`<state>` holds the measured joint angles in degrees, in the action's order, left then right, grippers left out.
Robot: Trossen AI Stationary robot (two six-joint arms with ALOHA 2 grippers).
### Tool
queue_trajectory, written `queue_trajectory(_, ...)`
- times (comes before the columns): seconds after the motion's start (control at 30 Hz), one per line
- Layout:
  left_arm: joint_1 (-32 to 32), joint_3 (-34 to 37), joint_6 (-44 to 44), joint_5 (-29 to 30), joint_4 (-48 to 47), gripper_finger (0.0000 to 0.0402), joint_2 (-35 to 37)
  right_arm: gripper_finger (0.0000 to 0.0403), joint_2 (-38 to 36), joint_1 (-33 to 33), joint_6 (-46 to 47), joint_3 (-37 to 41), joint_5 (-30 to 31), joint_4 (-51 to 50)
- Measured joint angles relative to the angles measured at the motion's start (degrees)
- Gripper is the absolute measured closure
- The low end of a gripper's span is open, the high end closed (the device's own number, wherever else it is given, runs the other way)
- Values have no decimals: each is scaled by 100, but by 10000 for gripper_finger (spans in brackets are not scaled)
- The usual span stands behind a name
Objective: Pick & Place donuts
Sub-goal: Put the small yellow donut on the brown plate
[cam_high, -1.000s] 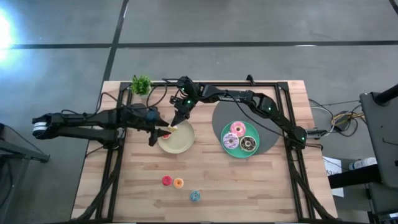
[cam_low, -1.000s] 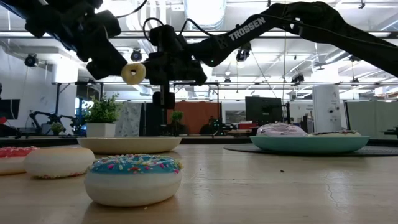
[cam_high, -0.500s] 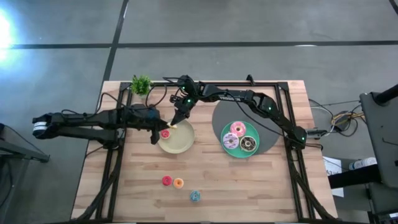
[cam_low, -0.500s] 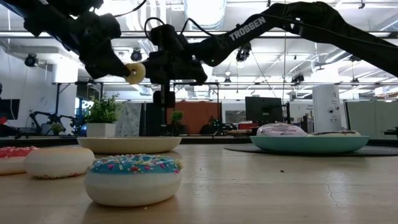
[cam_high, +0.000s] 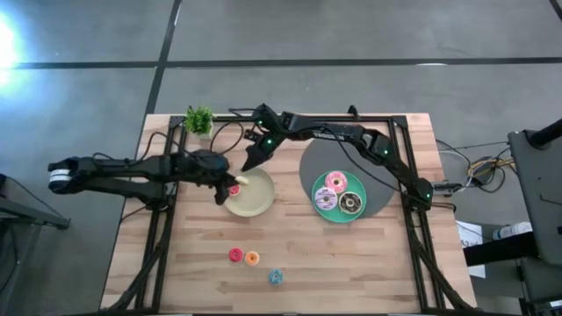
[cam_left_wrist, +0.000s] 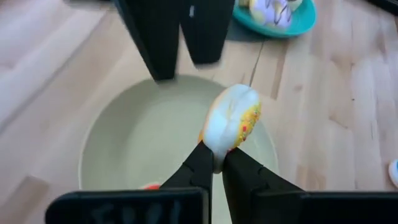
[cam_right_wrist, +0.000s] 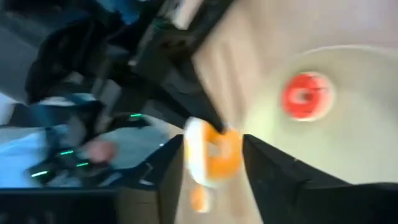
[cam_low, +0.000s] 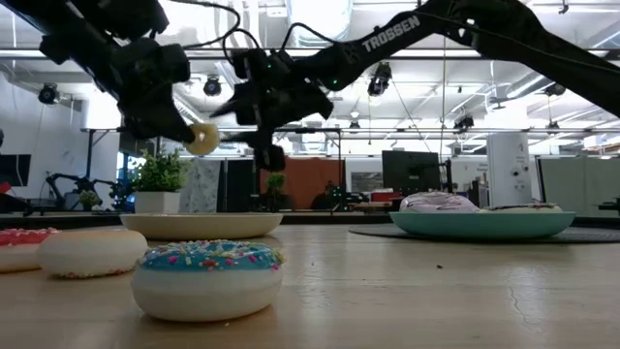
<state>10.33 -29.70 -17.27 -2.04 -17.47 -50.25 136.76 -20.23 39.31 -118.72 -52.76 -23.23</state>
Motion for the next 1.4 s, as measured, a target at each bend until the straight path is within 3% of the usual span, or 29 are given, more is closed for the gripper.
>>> queue_trajectory(0.1, 6, 109, -345, -2, -35, 399, -120, 211, -287, 11, -892, 2, 1032, -829)
queue_trajectory(0.3, 230, 248, -890, -53, 121, 400, -661, 191, -1130, 79, -2540, 0, 4095, -2061)
queue_trajectory(0.37, 457, 217, -1079, -387, 244, 400, -990, 191, -1325, 78, -2735, 0, 4493, -2202)
queue_trajectory(0.63, 1261, -363, -1279, -1600, 176, 400, -2427, 193, -1566, 45, -2623, 75, 4551, -2458)
queue_trajectory(0.73, 1342, -741, -1150, -1578, -137, 400, -2751, 193, -1566, 112, -2625, 112, 4551, -2531)
queue_trajectory(0.97, 1364, -1569, -431, -508, -1360, 389, -3291, 193, -1566, 291, -2685, 151, 5015, -2596)
queue_trajectory(1.23, 1407, -1761, -279, -1366, -1536, 379, -3657, 193, -1566, 325, -2701, 151, 5087, -2615)
queue_trajectory(1.4, 1405, -1739, -167, -1271, -1709, 378, -3603, 193, -1566, 321, -2691, 151, 5109, -2633)
